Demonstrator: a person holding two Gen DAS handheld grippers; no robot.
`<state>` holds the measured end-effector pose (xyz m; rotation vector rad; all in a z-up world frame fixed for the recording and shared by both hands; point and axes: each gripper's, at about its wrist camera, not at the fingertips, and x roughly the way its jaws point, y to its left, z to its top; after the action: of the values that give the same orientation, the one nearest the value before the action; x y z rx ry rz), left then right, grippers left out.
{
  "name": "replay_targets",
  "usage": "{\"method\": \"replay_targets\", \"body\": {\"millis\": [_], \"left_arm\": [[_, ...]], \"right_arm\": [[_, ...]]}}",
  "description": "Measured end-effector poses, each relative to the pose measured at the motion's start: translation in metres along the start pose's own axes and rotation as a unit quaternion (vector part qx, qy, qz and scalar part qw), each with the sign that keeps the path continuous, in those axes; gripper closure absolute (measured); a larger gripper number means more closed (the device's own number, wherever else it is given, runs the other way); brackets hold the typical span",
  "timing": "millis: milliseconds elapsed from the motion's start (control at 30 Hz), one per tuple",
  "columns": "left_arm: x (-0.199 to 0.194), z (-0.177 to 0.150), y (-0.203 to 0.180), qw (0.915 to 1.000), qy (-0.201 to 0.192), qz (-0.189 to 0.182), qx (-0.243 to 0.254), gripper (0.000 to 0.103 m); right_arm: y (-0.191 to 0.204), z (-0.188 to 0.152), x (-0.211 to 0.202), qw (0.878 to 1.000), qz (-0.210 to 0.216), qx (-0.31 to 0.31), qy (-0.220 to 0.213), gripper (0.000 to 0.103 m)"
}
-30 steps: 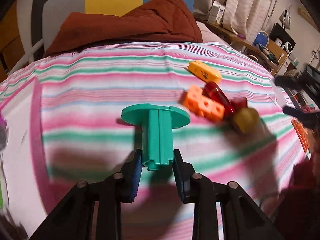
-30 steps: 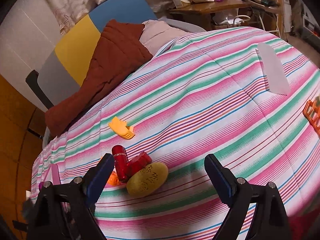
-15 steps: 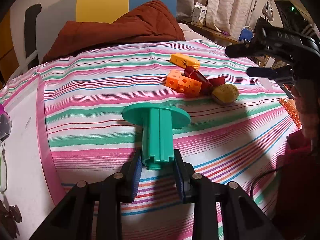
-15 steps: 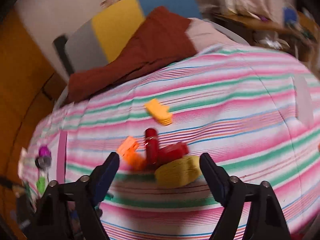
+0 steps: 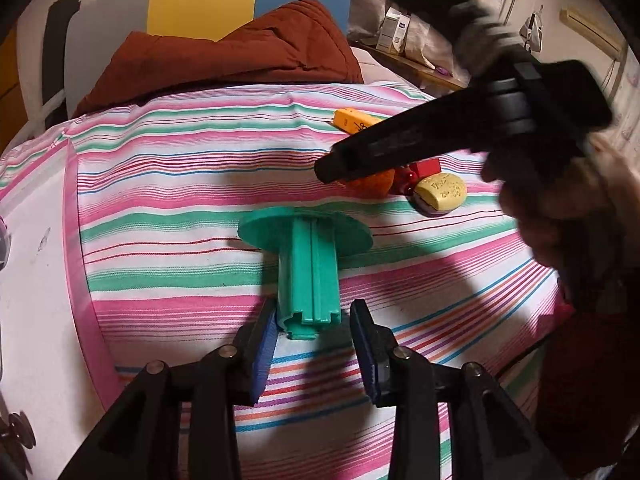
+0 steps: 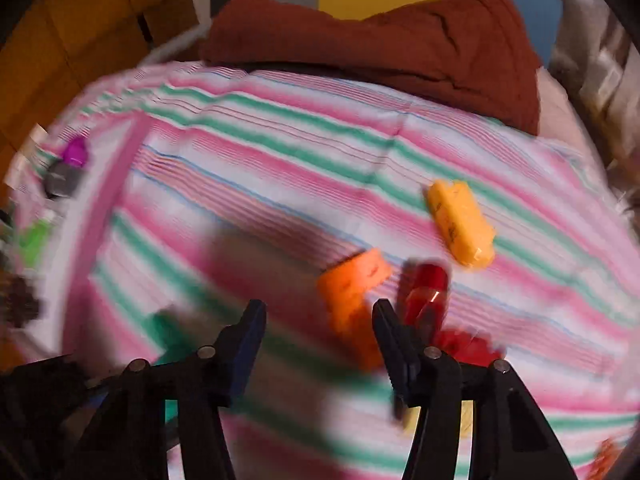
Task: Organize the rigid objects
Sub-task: 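Lift the teal spool with the left gripper while the right grasps the orange cube cluster, then carry the teal spool into the tray with the left gripper and lower it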
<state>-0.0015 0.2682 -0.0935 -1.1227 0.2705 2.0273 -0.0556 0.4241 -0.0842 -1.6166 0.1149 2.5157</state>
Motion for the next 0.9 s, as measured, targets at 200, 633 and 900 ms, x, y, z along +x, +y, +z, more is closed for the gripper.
{"method": "replay_targets", "body": {"millis": [200, 633, 900], "left_arm": [[0.000, 0.000, 0.003, 1.0000, -0.001, -0.007, 0.007, 0.066], [0.001, 0.010, 0.007, 0.9996, 0.026, -0.013, -0.005, 0.059], [-0.006, 0.020, 0.004, 0.9995, 0.030, 0.004, 0.008, 0.038]], "right_arm": [[-0.013, -0.008, 0.015, 0.999, 0.021, 0.030, 0.024, 0.075], [-0.030, -0.055, 0.002, 0.991, 0.099, 0.085, 0.033, 0.074], [-0.026, -0.055, 0.000, 0.992, 0.104, 0.072, 0.031, 0.073]]}}
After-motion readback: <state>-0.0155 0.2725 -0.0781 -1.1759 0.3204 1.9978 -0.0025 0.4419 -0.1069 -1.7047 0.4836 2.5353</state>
